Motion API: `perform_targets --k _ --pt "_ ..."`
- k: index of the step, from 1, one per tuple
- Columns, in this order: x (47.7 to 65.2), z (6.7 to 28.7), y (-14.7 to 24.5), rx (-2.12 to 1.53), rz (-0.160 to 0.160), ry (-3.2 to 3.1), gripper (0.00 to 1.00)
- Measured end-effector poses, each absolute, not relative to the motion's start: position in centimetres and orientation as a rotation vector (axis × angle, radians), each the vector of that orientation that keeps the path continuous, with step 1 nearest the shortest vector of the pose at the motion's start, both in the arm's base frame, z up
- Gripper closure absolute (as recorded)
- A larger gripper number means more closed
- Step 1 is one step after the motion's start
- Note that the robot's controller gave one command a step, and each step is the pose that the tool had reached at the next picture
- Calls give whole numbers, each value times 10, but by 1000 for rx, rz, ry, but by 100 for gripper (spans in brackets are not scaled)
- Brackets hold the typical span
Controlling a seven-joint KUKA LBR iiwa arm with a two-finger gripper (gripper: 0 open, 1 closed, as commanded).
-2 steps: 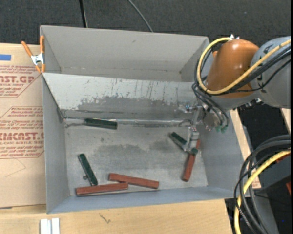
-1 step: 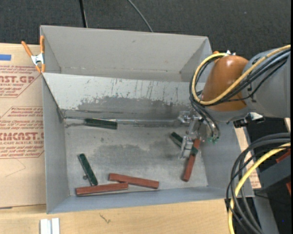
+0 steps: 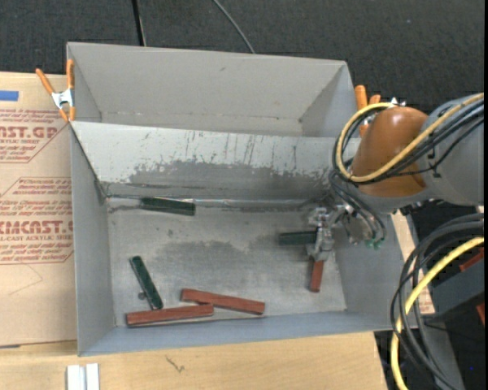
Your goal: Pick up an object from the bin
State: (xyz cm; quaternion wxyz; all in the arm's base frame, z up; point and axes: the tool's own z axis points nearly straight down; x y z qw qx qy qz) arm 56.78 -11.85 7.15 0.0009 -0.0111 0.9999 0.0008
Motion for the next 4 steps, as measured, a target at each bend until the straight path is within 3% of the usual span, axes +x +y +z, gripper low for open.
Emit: perform_targets --k 1,2,3,4 --pt "567 70 -119 -36 1 3139 100" --pt "570 223 -121 -23 -3 3135 100" --pt "569 222 -121 -23 -1 3138 100" --pt "563 172 -128 294 2 3129 0"
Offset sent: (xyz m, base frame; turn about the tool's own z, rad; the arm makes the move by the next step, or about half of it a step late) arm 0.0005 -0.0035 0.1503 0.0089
